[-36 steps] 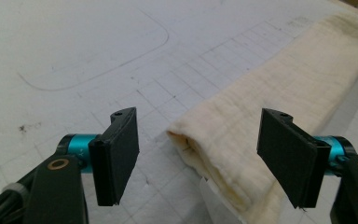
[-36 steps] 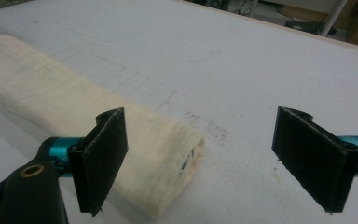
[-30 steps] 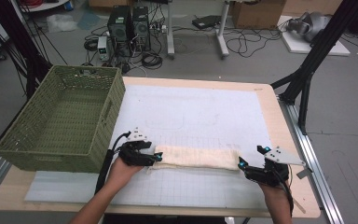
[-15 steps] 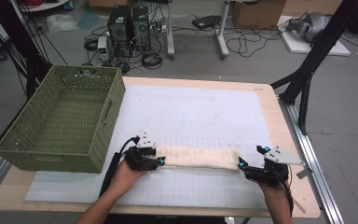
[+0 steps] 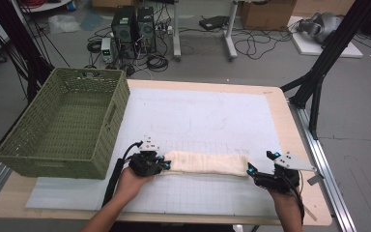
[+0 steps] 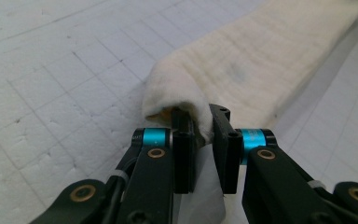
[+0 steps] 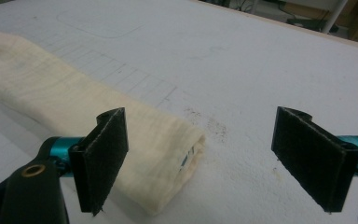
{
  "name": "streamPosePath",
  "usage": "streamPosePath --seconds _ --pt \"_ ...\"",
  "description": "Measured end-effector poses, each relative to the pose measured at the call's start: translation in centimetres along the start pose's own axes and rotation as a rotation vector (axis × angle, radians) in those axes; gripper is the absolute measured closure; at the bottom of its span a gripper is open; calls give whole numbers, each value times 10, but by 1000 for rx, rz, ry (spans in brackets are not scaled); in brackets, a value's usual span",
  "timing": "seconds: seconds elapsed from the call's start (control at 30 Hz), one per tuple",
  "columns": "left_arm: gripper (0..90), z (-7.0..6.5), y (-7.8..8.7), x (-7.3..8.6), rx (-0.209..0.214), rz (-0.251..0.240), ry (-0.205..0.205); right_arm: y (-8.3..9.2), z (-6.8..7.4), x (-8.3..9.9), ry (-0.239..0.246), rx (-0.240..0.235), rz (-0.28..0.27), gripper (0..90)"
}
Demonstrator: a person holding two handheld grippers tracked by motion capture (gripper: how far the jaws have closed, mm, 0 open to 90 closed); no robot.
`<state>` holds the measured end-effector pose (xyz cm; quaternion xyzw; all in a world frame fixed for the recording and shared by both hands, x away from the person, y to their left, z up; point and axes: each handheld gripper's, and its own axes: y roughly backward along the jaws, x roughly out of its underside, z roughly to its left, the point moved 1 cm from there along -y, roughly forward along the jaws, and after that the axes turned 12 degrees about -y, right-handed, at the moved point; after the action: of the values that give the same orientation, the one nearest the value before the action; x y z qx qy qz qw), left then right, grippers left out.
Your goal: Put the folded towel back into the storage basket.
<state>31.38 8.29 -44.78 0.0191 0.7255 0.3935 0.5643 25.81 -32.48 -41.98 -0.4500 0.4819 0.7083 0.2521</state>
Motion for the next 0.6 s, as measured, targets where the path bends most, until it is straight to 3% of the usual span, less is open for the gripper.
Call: streamPosePath --seconds 0.17,0.37,0.6 --pt "793 -1 6 -2 13 -57 6 0 0 0 -9 -2 3 172" --pt "790 -2 12 -3 22 -92 -8 -1 1 0 -16 -14 -7 171" --pt "790 -5 15 2 16 -114 -35 -10 2 3 -14 7 26 171"
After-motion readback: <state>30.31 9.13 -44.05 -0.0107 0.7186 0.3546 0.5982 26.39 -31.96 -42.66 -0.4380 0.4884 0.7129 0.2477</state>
